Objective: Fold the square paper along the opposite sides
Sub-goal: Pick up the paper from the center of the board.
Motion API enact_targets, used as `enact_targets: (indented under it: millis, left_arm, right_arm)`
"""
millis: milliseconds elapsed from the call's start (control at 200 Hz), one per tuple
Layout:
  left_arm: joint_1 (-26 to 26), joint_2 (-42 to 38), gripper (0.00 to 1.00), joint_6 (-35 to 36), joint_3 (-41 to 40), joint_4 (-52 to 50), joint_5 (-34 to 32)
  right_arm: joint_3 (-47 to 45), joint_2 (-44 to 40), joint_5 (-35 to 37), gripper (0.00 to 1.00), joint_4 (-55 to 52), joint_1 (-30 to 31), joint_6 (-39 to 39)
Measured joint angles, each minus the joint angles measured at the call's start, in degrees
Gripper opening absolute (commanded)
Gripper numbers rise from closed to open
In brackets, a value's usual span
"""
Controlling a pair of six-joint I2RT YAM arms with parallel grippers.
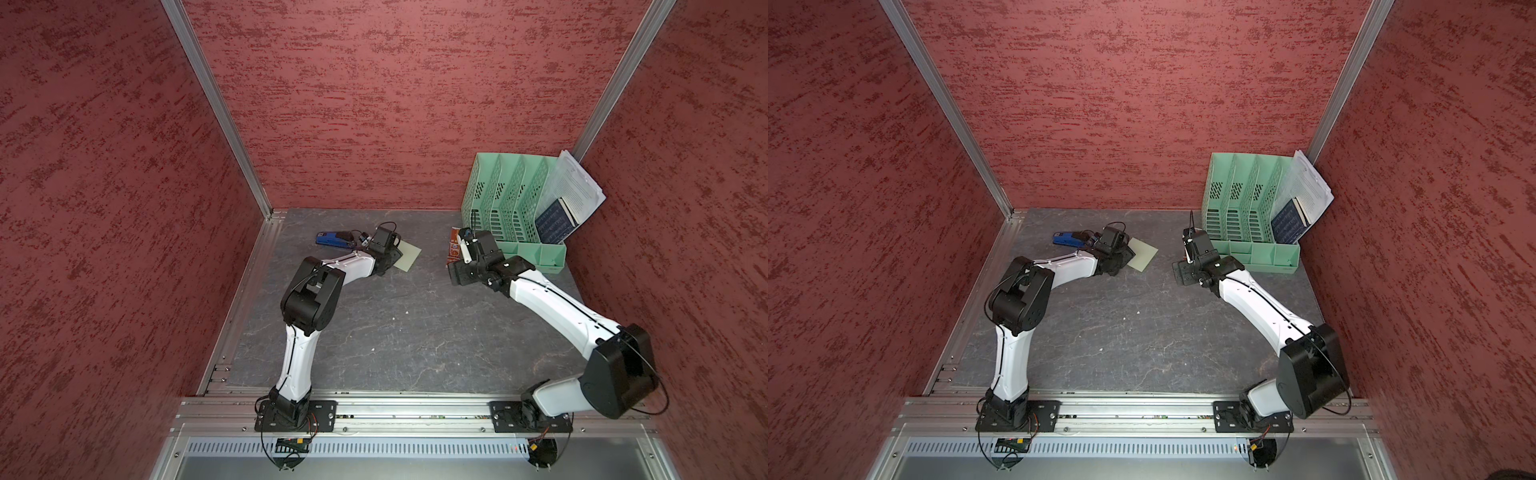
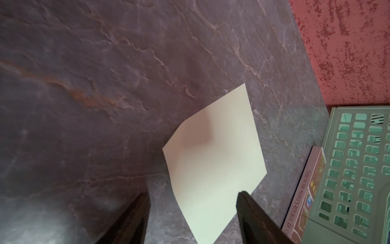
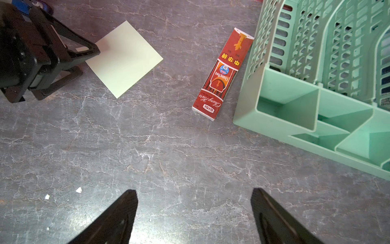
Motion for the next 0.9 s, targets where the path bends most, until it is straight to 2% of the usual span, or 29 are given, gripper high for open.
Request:
enact_targets:
  millis: [240, 341, 456, 581, 711, 741, 902]
  left_arm:
    - [0.0, 1.6, 0.65, -0.2, 0.9, 3.0, -1.0]
    - [0.1, 2.3, 0.61, -0.2, 1.6, 3.5, -1.5]
    - [0.3, 3.0, 0.47, 0.2, 1.9, 4.0, -1.7]
    - [0.6, 3.9, 0.2, 0.6, 2.3, 4.2, -1.5]
    - [0.9, 4.7, 0.02, 0.5, 2.3, 4.8, -1.2]
    - [0.9, 4.8, 0.0, 0.3, 2.2, 4.9, -1.2]
    - [1.2, 4.8, 0.0, 1.0, 2.2, 4.9, -0.5]
  right_arm:
    - [0.0, 1.5, -0.2, 0.9, 0.2, 0.0, -0.2]
    - [0.0, 1.5, -0.2, 0.9, 0.3, 0.0, -0.3]
    - [0.0, 1.5, -0.2, 0.89, 0.3, 0.0, -0.5]
    - [0.0, 1.5, -0.2, 0.88, 0.6, 0.0, -0.7]
    - [0.0, 1.5, -0.2, 0.87, 0.7, 0.0, -0.8]
    - [0.0, 1.5, -0.2, 0.87, 0.7, 0.0, -0.9]
    - [0.0, 1.5, -0.2, 0.87, 0.7, 0.0, -1.0]
